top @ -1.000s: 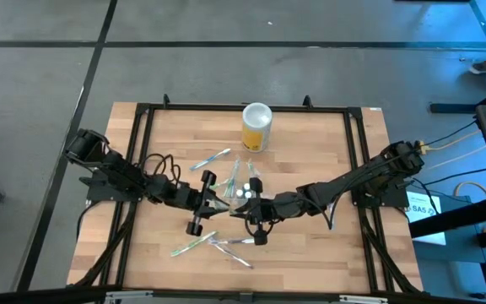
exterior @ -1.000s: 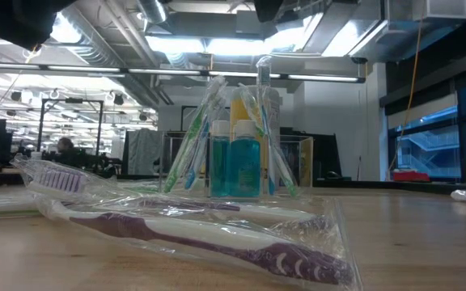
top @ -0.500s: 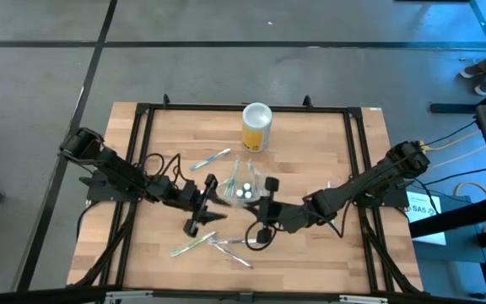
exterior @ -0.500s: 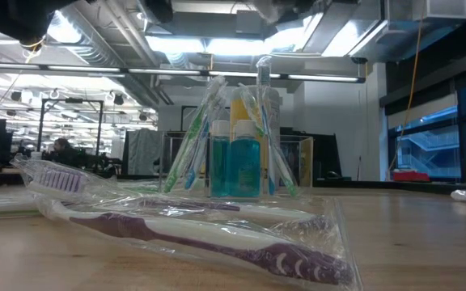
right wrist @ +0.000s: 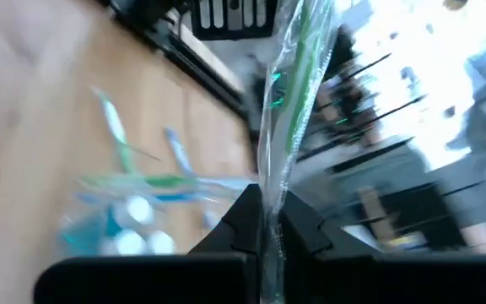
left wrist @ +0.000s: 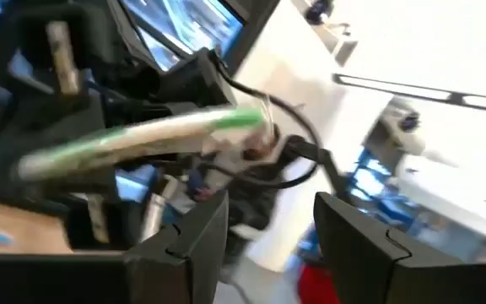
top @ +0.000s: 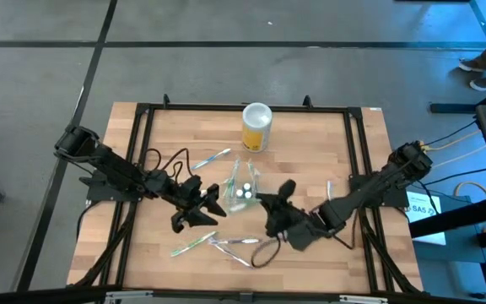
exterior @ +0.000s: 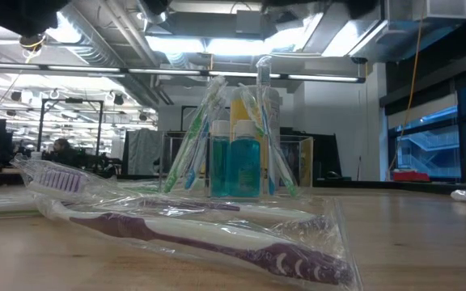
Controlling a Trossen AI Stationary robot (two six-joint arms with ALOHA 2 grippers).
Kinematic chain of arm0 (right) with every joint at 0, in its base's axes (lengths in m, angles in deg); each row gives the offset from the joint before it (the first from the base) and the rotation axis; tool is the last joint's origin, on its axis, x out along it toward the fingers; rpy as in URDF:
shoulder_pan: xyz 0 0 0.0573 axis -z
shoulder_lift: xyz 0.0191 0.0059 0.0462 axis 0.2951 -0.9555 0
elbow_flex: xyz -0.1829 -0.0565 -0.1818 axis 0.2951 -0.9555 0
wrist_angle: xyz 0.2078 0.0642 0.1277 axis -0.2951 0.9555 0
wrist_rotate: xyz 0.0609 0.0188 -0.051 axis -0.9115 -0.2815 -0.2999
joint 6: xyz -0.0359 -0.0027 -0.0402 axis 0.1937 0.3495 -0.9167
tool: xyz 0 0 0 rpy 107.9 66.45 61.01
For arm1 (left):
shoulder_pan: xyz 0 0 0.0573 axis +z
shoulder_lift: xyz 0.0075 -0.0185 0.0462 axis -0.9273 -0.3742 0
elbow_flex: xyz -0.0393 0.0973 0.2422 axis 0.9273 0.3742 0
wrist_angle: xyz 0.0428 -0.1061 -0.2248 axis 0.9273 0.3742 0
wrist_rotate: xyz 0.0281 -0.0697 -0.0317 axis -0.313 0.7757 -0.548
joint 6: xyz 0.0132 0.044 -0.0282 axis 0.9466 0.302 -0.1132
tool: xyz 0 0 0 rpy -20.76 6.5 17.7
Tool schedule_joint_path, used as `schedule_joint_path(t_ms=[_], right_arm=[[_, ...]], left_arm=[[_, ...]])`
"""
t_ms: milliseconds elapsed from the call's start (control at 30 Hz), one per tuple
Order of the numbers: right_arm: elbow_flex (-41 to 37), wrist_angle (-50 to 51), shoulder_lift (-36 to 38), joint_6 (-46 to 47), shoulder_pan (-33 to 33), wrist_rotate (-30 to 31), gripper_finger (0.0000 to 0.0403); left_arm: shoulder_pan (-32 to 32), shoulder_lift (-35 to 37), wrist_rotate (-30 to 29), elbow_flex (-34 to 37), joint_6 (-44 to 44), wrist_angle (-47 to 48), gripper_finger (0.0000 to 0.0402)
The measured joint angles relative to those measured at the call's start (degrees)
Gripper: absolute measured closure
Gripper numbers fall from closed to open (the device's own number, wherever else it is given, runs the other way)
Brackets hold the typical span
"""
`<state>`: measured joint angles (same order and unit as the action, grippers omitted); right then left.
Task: Pick & Place toothbrushing station
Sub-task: Put the green toothbrush into the transparent organizer
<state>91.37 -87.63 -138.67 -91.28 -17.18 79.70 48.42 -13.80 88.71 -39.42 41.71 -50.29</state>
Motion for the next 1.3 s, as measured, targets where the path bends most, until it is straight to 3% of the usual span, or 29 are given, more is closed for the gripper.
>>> schedule_joint_path(t_ms=[167,367,533,800,1100,1300], right_arm=[[0.0,-0.3,0.0,-10.6,-3.2,8.5,0.0387],[0.0,-0.3,-0.1,-20.6,-6.0,10.4,0.0387],[0.0,-0.8,-0.1,-30.3,-6.2,10.4,0.0387],[0.0,-0.7,-0.1,-35.9,-4.2,8.2,0.0387],[0.1,-2.5,-0.2,-50.2,-1.8,6.7,0.0387],[5.4,-2.7,-3.4,-56.6,0.5,4.0,0.0387]], left_arm=[[0.6,0.0,2.4,0.0,-3.6,-0.1,0.0228],[2.5,0.0,2.2,0.0,-7.9,-0.1,0.0228],[5.1,0.0,0.9,0.0,-12.6,2.5,0.0228],[8.4,0.0,-0.4,0.0,-18.2,9.1,0.0228],[10.0,-0.1,4.3,0.0,-23.3,9.5,0.0228],[10.0,-0.2,5.7,0.0,-23.4,12.4,0.0228]])
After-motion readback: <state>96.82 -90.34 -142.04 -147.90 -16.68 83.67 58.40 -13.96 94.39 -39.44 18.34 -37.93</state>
